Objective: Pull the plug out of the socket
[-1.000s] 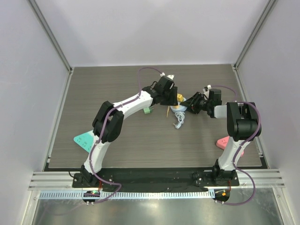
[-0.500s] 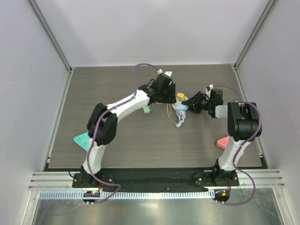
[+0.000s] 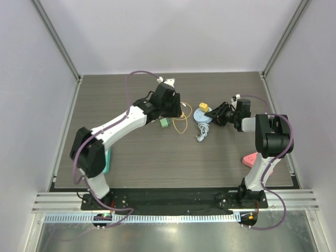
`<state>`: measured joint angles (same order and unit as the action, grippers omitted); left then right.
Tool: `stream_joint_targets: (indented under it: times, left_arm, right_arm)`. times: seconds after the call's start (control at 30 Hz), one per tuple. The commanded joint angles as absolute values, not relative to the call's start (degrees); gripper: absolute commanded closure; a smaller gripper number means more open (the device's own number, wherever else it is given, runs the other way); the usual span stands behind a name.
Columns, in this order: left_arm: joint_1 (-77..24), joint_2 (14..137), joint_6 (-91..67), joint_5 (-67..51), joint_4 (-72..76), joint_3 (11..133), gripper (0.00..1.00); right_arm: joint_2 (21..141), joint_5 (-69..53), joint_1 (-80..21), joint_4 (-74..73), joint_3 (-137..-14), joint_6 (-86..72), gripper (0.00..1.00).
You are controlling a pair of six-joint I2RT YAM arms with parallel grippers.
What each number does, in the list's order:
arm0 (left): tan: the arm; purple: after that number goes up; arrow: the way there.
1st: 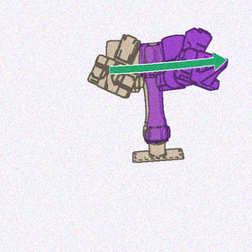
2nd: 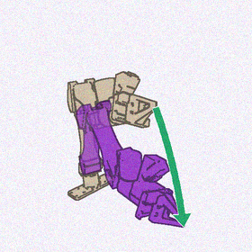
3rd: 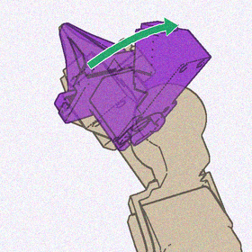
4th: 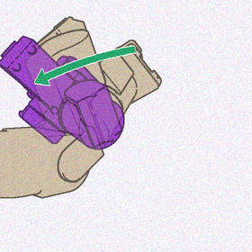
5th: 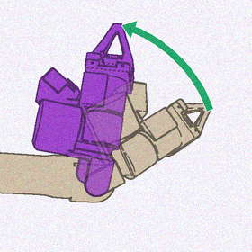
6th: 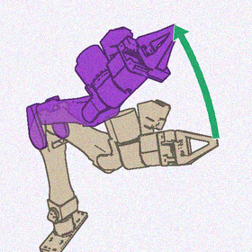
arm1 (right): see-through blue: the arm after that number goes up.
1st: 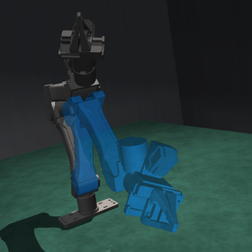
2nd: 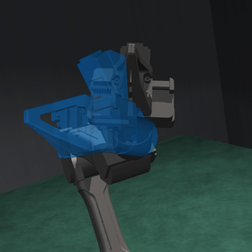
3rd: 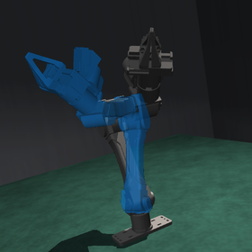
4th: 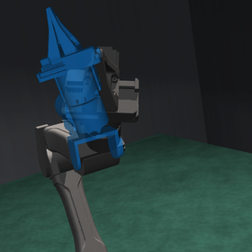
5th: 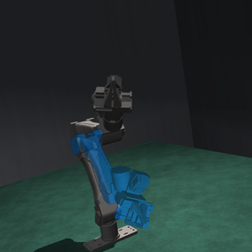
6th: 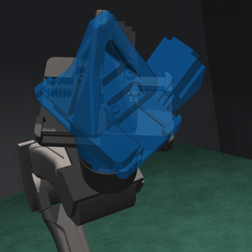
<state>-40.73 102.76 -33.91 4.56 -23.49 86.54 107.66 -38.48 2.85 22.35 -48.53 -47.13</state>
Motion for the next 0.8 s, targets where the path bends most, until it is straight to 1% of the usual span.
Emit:
stream_joint_targets:
  times: [0.0, 0.17, 0.27, 0.4, 0.57, 0.7, 0.77]
  left_arm:
    - [-40.17, 92.84, -30.59, 8.88, -26.79, 83.07, 1.0]
    - [-40.08, 89.39, -30.06, 10.63, -32.07, 76.83, 1.0]
    - [-39.82, 88.95, -30.41, 14.3, -34.01, 73.84, 1.0]
    - [-38.41, 91.49, -31.38, 17.84, -38.31, 73.39, 1.0]
    - [-38.06, 94.21, -30.5, 18.1, -37.18, 73.04, 1.0]
    - [-37.36, 96.75, -29.8, 19.25, -36.3, 74.0, 0.77]
    - [-36.65, 98.34, -29.71, 18.37, -36.39, 74.97, 0.76]
  right_arm:
    - [108.37, -34.28, 3.43, 21.09, -48.96, -45.53, 0.99]
    - [108.19, -34.54, 3.52, 21.27, -48.78, -45.44, 0.99]
    - [108.28, -34.72, 3.52, 21.36, -48.78, -45.44, 0.99]
    - [108.28, -34.8, 3.52, 21.36, -48.69, -45.53, 0.99]
    - [108.46, -35.16, 3.52, 21.71, -48.87, -45.44, 0.99]
    - [108.63, -35.42, 3.52, 21.88, -48.96, -45.44, 0.99]
    - [108.63, -35.59, 3.52, 21.97, -48.96, -45.44, 0.99]
